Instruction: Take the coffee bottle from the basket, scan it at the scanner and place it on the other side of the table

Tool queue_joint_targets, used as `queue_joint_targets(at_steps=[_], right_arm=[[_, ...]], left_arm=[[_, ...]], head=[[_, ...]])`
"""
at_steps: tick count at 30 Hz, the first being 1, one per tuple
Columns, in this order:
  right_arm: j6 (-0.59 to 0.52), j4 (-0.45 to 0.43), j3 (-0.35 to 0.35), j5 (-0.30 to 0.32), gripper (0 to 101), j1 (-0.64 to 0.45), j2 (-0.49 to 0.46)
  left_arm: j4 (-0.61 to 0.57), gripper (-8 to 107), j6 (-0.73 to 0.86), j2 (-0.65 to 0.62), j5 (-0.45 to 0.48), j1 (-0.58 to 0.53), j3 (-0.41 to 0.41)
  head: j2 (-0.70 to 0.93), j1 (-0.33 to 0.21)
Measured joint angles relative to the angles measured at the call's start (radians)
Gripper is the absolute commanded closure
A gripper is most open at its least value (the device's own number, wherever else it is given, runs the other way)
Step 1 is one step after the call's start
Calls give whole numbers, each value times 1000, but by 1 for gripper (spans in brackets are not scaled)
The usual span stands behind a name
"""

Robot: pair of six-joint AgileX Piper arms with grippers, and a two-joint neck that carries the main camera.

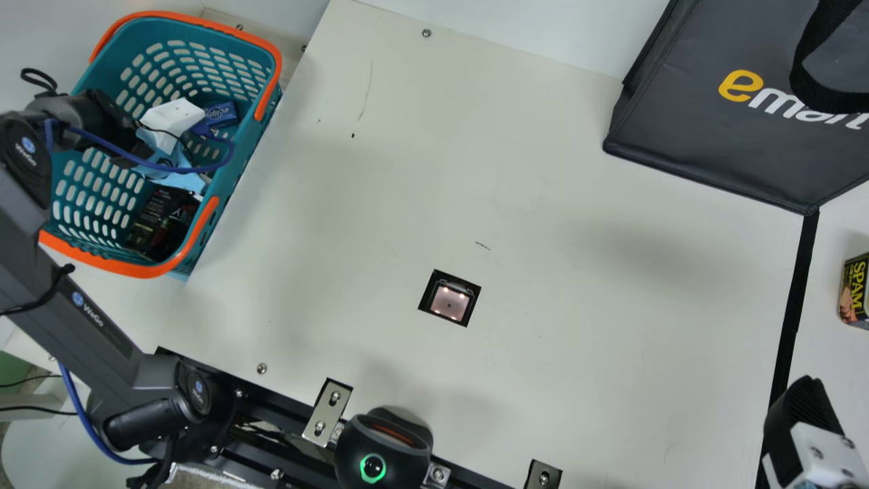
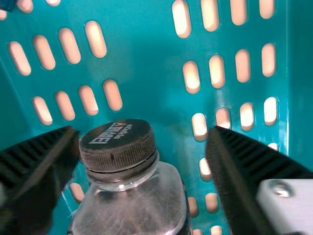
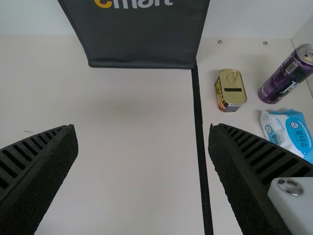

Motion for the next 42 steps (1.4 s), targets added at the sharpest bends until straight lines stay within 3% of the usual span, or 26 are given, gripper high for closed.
queue_joint_targets(at_steps=[9, 42], right_arm=[[0, 0, 0, 0, 6, 0, 0], [0, 0, 0, 0, 6, 0, 0]], left_arm=[[-16, 107, -9, -4, -2, -2, -4], [-203, 107, 92, -240, 117, 76, 35]], head=[[0, 0], [0, 0]])
